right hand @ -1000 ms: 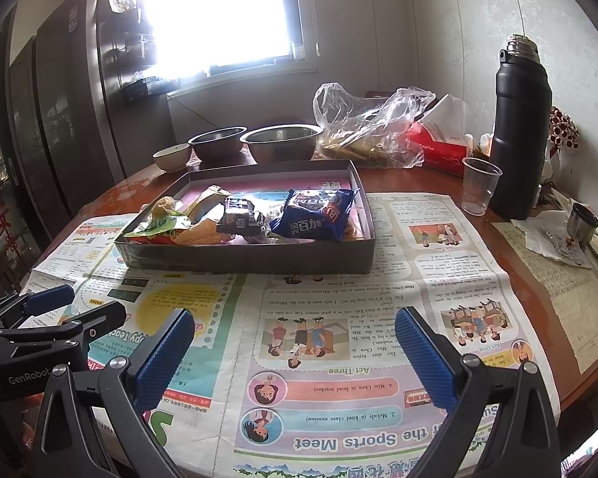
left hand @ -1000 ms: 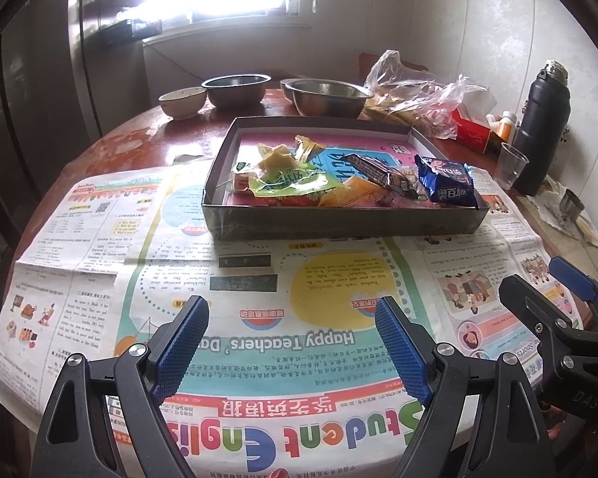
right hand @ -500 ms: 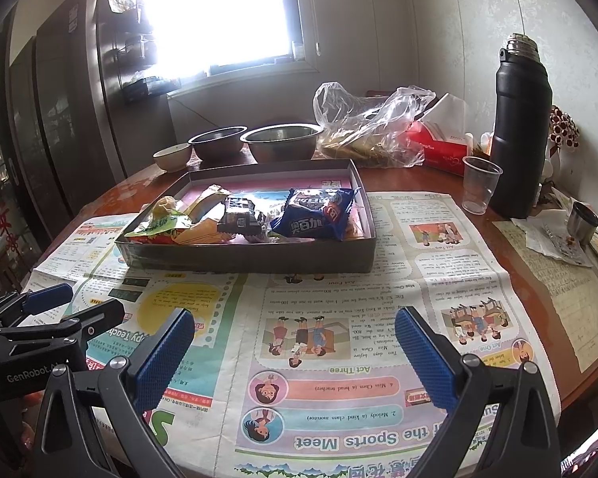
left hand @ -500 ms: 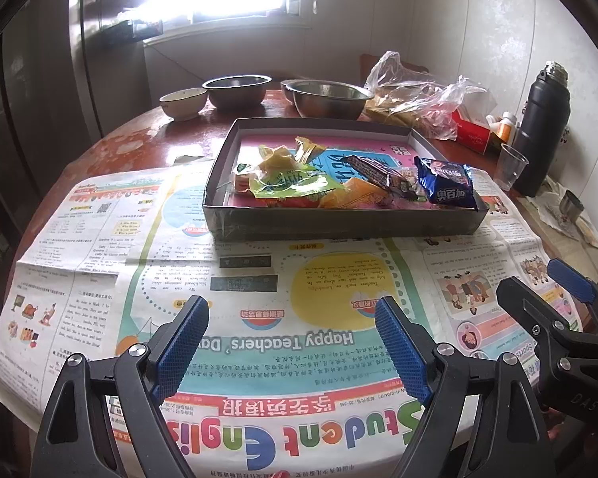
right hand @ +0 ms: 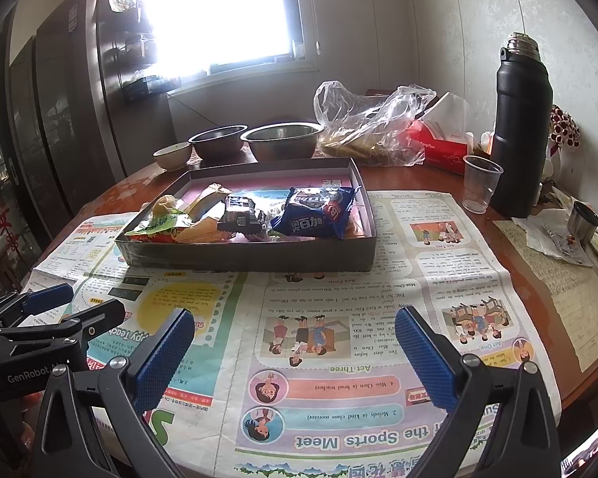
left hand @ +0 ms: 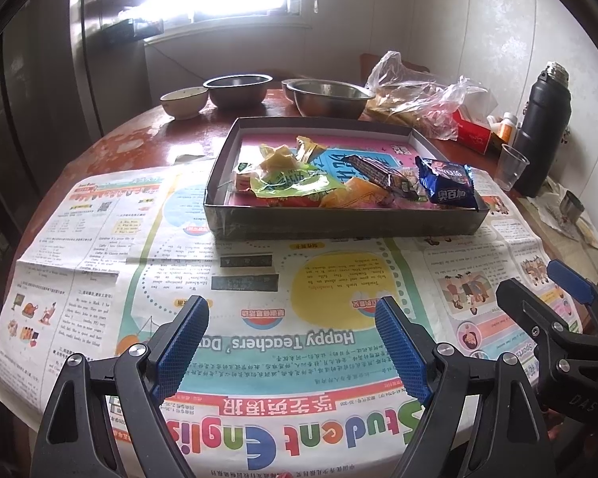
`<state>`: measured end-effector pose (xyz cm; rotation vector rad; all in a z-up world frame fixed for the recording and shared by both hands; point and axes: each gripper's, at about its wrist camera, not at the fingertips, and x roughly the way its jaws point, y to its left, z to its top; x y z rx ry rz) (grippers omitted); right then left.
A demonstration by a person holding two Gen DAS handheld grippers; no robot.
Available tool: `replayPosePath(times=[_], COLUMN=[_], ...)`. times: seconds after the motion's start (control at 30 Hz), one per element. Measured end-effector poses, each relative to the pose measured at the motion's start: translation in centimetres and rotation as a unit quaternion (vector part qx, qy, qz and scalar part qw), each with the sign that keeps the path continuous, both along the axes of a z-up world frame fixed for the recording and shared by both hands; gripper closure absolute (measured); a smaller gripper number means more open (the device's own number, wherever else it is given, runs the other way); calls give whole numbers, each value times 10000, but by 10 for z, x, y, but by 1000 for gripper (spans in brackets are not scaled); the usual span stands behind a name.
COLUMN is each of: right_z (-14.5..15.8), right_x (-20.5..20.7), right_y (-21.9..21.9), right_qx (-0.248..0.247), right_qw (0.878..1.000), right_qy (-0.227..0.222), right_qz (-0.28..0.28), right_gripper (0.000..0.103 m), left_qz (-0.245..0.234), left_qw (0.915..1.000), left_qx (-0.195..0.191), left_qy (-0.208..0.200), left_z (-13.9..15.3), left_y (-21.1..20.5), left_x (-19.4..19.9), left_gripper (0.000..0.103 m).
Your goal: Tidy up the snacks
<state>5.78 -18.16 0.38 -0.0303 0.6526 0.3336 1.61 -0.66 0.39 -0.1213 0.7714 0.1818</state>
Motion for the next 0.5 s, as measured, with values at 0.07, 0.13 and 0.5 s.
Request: replayPosePath(times=[0.07,0.13,0.5], right_z=[-1,-1,-5], right_x=[0,0,3], right_y=[0,0,-1], right_qx=[0,-4,25], right_qw=[10000,10000,10000], right_qy=[8,18,77], right_qz=[8,4,-5], right_gripper=[1,1,1], left_qz=[-8,-26,-203], left_qw=[10000,10000,9994], left_qx=[14,43,-150], left_qy=[5,25,-247], left_z=[0,-1,2], left_y=[-1,-2,1], left_x=[0,1,1], left_gripper=[17,17,17])
